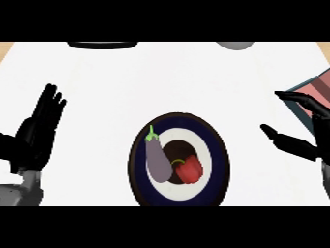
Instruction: Pick the bell pepper from the plate and place it in the cardboard box
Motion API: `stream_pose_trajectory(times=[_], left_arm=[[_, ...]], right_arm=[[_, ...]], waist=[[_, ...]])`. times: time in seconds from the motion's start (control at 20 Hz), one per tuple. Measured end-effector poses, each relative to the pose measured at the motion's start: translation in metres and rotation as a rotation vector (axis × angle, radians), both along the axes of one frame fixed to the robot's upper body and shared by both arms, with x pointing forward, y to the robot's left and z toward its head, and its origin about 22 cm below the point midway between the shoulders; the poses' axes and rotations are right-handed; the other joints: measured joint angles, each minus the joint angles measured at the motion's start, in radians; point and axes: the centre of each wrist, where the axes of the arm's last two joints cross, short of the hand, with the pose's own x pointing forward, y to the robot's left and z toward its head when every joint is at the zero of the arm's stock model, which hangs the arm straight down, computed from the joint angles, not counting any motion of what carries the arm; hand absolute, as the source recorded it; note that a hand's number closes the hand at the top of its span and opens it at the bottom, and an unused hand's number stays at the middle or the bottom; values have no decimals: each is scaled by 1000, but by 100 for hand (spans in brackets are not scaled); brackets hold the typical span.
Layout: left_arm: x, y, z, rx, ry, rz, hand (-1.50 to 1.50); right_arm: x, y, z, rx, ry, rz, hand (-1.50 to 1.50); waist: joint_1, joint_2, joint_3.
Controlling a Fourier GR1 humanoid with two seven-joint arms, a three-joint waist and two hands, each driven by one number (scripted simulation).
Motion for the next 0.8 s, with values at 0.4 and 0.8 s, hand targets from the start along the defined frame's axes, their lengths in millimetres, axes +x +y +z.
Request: stream_pose_trajectory(times=[0.4, 0.8], left_arm=[[3, -11, 10, -41, 14, -16, 0], [0, -13, 9, -47, 14, -8, 0]], right_arm=[[-3, 2, 40, -392, 50, 182, -150], [-28, 41, 98, -652, 275, 322, -150]], waist=[[-9, -6, -2], [-16, -8, -3]])
